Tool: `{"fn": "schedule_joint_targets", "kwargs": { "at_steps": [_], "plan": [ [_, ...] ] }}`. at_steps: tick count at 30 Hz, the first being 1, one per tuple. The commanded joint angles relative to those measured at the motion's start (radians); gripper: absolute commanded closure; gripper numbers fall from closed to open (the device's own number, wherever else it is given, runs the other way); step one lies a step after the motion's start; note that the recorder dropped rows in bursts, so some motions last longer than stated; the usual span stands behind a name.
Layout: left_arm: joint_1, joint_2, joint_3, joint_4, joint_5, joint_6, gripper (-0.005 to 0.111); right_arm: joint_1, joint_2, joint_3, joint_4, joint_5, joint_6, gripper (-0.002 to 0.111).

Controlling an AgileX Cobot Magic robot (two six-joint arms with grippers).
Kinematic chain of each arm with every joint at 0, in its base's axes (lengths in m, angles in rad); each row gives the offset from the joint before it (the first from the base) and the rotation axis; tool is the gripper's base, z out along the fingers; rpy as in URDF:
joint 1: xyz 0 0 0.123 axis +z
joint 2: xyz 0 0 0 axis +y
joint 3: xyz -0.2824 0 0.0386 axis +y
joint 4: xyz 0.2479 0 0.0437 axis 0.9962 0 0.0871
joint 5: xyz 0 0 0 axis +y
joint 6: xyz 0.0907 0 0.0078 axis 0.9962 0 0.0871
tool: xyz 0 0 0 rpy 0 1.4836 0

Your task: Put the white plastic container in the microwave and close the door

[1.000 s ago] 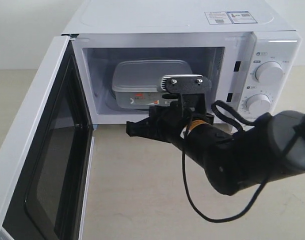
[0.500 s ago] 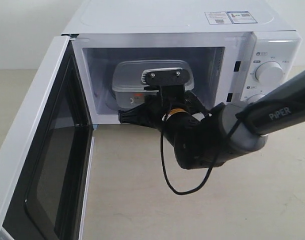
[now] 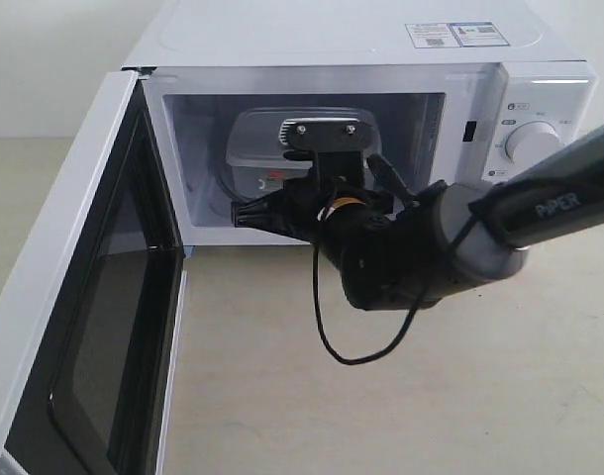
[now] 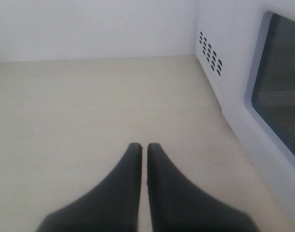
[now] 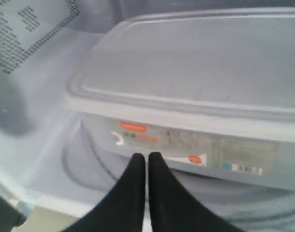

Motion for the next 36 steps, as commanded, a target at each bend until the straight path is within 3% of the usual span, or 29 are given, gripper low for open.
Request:
{"fn": "schedule_joint_targets", "kwargs": {
  "at_steps": [1,6,26,36],
  "plan": [
    [-0.005,-0.003,0.003,0.001,-0.003,0.007,0.102,0.051,-0.126,0.155,0.075,-0.026,0.006,0.108],
    [-0.005,-0.003,0.003,0.001,-0.003,0.007,0.102,0.119,-0.26,0.308,0.09,0.085,0.006,0.108],
    [-0.005,-0.003,0.003,0.001,-0.003,0.007,0.102,0.146,-0.822,0.393,-0.019,1.346,-0.047,0.108],
    [-0.005,-0.003,0.003,0.001,-0.003,0.007,0.102,0.148,-1.017,0.461,0.041,1.217,0.031,0.108]
  ]
}}
